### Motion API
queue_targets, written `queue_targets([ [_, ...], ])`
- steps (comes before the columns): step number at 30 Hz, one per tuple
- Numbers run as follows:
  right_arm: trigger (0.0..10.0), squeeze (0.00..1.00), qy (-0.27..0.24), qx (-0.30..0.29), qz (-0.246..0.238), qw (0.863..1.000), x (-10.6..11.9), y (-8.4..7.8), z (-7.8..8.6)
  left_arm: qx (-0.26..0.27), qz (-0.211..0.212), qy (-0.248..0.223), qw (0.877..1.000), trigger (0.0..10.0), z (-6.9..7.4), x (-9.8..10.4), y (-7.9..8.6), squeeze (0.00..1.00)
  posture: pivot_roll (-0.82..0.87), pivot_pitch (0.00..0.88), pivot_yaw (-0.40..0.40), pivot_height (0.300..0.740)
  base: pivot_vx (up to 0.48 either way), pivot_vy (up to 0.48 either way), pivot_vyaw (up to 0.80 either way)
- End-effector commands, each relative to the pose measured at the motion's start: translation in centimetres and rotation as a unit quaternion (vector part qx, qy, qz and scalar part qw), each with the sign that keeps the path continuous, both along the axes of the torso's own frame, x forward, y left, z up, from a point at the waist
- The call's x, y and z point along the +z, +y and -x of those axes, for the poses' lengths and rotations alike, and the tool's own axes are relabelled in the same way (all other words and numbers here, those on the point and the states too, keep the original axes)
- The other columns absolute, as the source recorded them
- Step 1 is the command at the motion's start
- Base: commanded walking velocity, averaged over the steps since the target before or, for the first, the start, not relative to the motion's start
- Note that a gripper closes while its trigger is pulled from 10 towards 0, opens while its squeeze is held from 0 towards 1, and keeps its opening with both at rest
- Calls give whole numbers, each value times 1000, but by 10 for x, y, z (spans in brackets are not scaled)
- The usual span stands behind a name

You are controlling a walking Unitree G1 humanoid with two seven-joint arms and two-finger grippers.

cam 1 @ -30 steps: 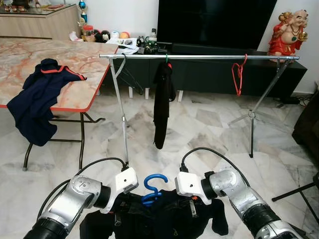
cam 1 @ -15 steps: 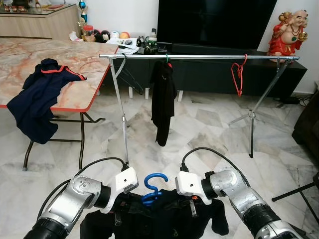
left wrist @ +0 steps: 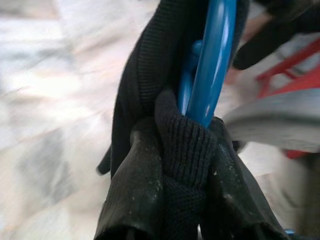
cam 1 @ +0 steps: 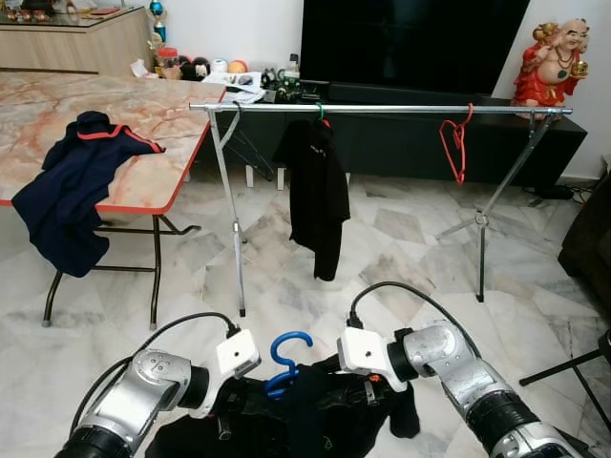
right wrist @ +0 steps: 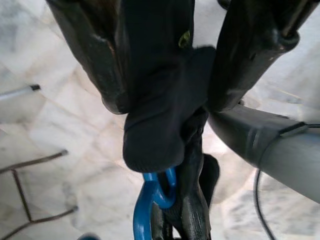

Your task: Hang hanger

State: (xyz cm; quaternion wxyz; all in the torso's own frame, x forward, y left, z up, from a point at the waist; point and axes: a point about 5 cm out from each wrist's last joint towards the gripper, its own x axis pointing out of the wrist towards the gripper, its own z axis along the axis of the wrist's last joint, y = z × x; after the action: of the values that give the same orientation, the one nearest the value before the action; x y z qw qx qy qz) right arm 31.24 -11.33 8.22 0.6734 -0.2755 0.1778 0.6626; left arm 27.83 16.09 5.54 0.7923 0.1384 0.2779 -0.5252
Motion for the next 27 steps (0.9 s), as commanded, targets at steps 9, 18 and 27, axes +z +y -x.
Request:
queue_targets([
  [9, 10000, 0, -81, -228, 18, 970, -13, -32, -21, 194, -39, -96, 976, 0, -22, -12, 14, 0, 147, 18, -68, 740, 0, 0, 0],
  [18, 10000, 0, 53, -595, 10, 802, -92, -71, 24, 380, -37, -98, 919, 10000, -13, -44, 31, 0, 138, 24, -58, 740, 0, 0, 0],
  [27, 10000, 0, 203, -758, -7, 619, -155, -75, 106, 429, 11, -78, 900, 10000, 13, -67, 25, 0, 132, 15, -31, 740, 0, 0, 0],
])
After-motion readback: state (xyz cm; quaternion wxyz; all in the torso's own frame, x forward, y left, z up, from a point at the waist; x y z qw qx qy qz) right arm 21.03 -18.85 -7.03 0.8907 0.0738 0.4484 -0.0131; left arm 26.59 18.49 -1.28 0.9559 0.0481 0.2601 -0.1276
